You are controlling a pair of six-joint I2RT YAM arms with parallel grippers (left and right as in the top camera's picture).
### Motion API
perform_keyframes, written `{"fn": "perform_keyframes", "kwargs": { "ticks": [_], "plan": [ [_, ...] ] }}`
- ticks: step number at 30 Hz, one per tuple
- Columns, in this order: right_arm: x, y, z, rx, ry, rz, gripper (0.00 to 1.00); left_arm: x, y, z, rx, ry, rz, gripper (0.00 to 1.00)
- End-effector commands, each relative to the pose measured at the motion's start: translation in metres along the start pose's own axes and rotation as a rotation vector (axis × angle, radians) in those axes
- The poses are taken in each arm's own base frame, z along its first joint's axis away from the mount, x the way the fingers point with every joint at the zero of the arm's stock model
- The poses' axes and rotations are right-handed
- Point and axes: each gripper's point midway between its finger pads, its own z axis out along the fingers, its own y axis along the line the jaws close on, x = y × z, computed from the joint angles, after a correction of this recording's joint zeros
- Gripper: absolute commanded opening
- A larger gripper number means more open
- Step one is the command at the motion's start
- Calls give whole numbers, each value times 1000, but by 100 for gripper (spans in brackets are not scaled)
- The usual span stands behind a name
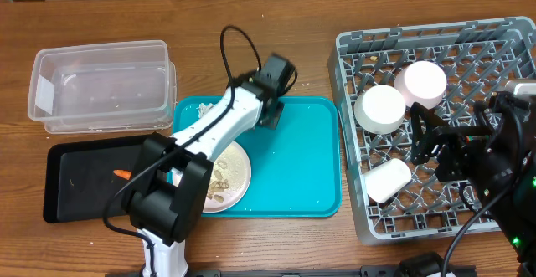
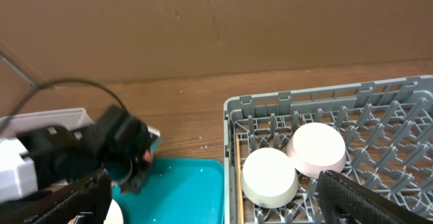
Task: Sort waste into correct bins and load items into the dishwasher
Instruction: 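Grasp the red snack wrapper on the tray with the left gripper, then drop the red wrapper into the clear plastic bin, then grasp the crumpled white tissue with the left gripper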
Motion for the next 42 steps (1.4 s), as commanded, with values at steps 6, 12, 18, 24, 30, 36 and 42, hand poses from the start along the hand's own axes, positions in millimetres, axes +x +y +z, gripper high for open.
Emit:
{"fn": "perform_keyframes", "kwargs": {
  "ticks": [6, 12, 18, 24, 30, 36, 42],
  "plan": [
    [-3, 0, -2, 0, -14, 4, 100, -33, 124, -102, -246, -71, -460, 4],
    [-3, 0, -2, 0, -14, 4, 100, -1, 218, -74, -222, 21, -808, 4],
    [-3, 0, -2, 0, -14, 3, 100, 8, 245, -62, -59, 45, -843, 34],
    [-3, 0, -2, 0, -14, 4, 100, -13, 173, -68, 114, 51, -469, 57],
    [-3, 0, -2, 0, -14, 3, 100, -18, 106, -66, -1, 74, -189, 72],
    [-3, 0, -2, 0, -14, 3, 100, -3, 84, -18, -87, 152, -169, 73],
    [-3, 0, -2, 0, -14, 3, 100, 15, 88, 28, -146, 248, -167, 69]
  ]
}}
